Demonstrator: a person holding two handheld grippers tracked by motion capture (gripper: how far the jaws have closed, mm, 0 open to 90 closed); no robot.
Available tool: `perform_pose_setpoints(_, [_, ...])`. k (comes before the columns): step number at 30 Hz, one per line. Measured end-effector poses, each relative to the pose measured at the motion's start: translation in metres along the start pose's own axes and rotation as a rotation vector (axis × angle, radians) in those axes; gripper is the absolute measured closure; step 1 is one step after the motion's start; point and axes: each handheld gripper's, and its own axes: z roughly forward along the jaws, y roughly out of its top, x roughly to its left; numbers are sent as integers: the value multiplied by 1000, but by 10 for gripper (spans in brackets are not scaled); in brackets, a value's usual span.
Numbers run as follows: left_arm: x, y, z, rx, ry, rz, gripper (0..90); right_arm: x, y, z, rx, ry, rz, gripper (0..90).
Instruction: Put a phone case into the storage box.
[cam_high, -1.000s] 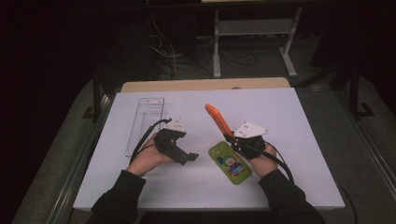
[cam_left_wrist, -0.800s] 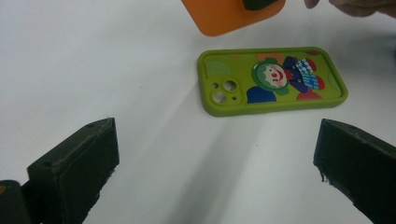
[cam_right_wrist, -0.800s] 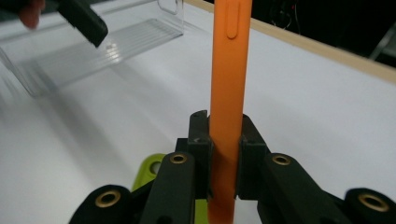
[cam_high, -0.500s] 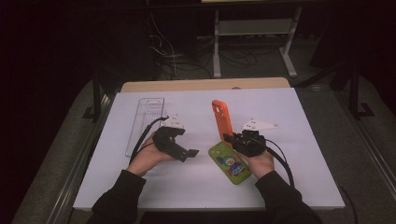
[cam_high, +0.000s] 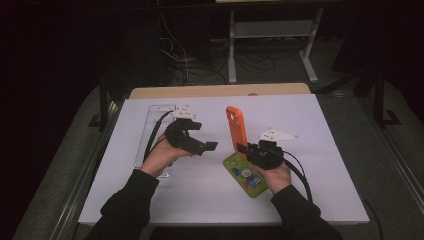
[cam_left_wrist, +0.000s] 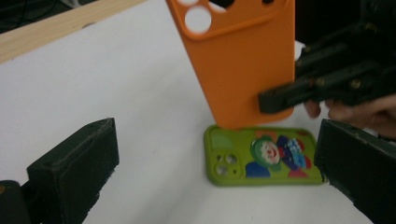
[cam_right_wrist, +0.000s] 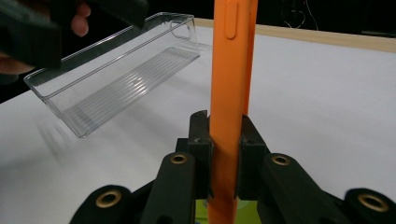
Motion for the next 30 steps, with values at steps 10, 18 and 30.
perform_pose_setpoints(10, [-3,24,14,-23,-19,-8,0,8,1,3,-19,24,-7,783])
perform_pose_setpoints(18, [-6,32,30,-35,-37,-4,0,13,1,6,-24,34,-9,784])
perform_pose_setpoints(30, [-9,36,49,-67,-63,-40,0,16,3,5,-39,53,-19,784])
